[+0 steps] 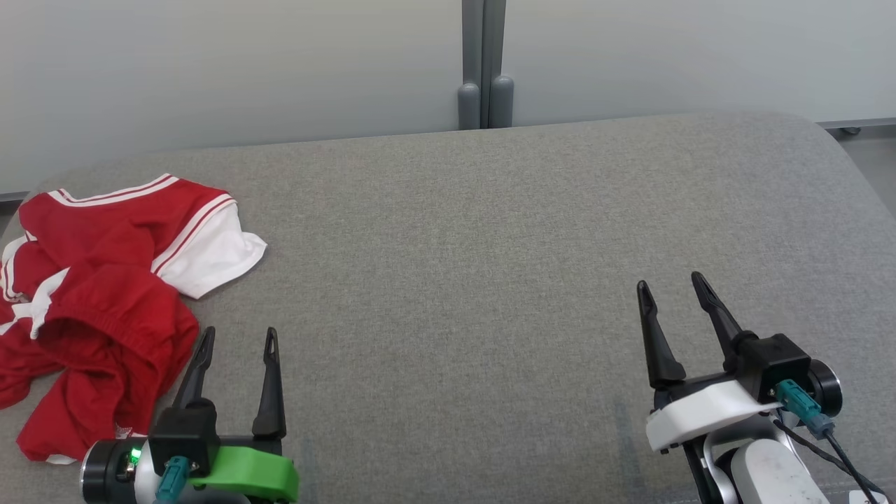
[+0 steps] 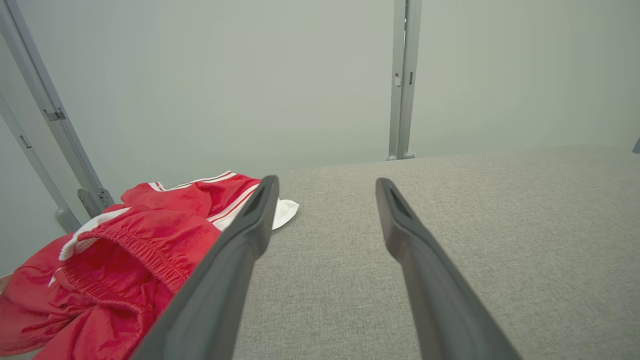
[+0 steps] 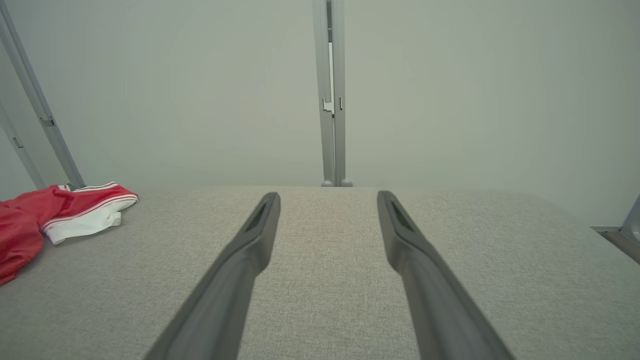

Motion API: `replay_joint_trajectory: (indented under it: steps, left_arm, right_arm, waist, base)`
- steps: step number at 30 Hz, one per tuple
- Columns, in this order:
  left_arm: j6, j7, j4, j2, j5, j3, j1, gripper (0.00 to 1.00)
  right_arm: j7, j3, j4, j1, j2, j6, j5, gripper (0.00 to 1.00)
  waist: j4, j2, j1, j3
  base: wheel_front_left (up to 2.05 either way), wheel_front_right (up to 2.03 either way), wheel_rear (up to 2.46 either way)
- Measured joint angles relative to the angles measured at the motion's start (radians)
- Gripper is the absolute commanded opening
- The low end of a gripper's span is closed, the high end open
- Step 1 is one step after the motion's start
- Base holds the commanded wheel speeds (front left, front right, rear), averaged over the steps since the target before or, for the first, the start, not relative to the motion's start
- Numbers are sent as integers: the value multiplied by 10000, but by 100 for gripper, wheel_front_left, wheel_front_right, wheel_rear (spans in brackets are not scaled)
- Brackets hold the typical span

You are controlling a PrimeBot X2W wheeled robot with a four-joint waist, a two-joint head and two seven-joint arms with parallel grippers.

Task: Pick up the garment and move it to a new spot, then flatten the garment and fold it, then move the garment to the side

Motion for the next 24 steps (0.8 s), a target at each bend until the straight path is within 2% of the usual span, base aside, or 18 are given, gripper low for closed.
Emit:
replay_joint_trajectory:
  steps: [4,24]
  left_arm:
    - [54,-88,-109,0,366,-25,9,100]
    - [54,-88,71,-15,240,-10,21,100]
  right_arm:
    - [-123,61,-79,16,-15,-4,-393,100]
    - [-136,29,-86,17,-19,-2,-403,100]
  waist:
    - [-1,0,0,-6]
    - [0,0,0,17]
  base:
    - [0,0,0]
    - [0,0,0]
